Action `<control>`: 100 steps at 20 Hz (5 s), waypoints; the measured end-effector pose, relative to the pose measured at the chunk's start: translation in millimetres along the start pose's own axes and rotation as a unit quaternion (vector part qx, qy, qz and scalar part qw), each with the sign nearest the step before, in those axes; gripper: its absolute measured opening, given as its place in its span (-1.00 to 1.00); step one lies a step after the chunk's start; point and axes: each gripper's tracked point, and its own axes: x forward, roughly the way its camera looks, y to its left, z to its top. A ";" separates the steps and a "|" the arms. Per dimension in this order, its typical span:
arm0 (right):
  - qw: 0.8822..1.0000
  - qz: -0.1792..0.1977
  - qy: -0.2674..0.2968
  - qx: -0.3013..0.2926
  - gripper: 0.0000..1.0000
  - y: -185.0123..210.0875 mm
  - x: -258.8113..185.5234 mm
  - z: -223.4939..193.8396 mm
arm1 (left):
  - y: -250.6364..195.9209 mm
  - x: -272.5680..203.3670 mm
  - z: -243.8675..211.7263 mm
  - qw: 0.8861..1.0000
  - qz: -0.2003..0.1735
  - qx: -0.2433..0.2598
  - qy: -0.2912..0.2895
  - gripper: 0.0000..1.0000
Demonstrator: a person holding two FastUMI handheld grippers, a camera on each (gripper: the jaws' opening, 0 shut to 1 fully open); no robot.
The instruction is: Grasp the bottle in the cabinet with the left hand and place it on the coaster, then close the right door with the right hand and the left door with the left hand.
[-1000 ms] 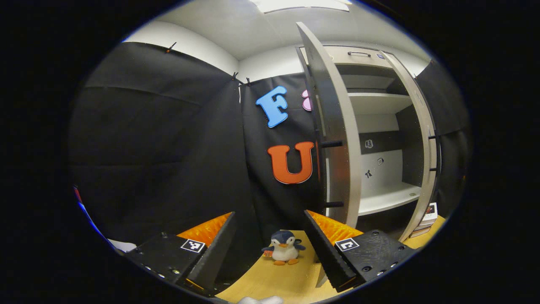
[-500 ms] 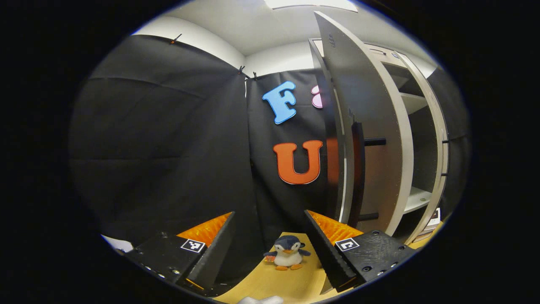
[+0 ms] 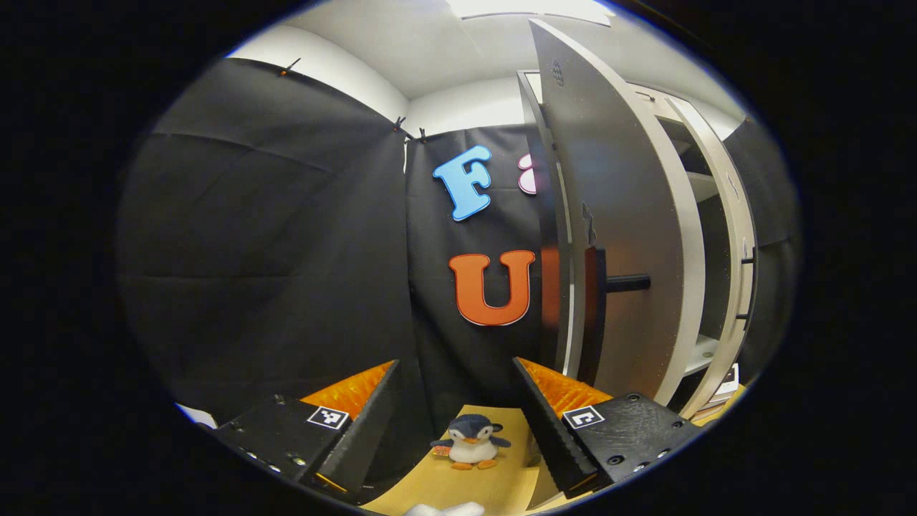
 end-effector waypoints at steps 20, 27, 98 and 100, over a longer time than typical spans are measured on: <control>1.000 -0.008 0.008 0.013 0.93 -15.6 -7.8 -5.7 | -57.0 -16.1 3.5 0.999 -0.050 -0.004 -0.003 0.82; 1.000 -0.016 0.003 0.018 0.93 -26.7 -9.0 -3.4 | -129.7 -19.0 2.3 0.993 -0.117 -0.025 0.004 0.82; 0.998 -0.017 -0.058 0.021 0.93 -5.0 4.8 22.3 | -170.5 -154.2 -24.6 0.989 -0.139 -0.015 0.050 0.92; 0.998 -0.018 -0.057 0.021 0.93 -4.5 4.6 21.3 | -169.7 -155.1 -24.5 0.989 -0.140 -0.017 0.051 0.93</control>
